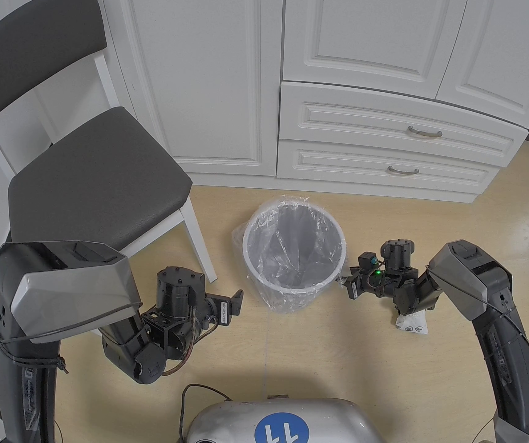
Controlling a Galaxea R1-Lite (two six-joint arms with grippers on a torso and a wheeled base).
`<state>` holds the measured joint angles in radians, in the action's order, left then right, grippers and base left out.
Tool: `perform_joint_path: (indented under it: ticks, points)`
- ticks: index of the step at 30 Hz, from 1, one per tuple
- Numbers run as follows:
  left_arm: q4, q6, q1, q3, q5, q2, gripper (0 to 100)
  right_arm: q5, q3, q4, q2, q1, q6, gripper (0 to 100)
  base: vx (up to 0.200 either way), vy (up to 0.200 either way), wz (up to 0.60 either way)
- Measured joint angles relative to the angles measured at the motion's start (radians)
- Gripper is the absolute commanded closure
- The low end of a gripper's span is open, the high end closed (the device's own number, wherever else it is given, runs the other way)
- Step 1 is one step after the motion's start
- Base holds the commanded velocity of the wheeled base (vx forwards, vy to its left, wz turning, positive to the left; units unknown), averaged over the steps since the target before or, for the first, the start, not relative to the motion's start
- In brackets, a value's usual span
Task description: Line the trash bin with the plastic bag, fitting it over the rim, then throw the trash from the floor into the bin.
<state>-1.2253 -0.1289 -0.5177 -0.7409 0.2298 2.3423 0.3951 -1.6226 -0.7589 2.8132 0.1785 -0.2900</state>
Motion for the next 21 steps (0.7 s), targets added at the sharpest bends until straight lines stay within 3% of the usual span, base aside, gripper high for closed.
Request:
perform_joint_path:
  ticks: [12,21]
  points:
    - [-0.002,0.004,0.001,0.008,0.003,-0.003,0,0.032,0.16,-0.07,-0.063,-0.014,-0.012,0,0.0,0.0,0.0]
    - [0.001,0.006,-0.018,0.028,0.003,-0.034,0,0.21,0.461,-0.334,-0.184,-0.047,-0.083,0,0.0,0.0,0.0]
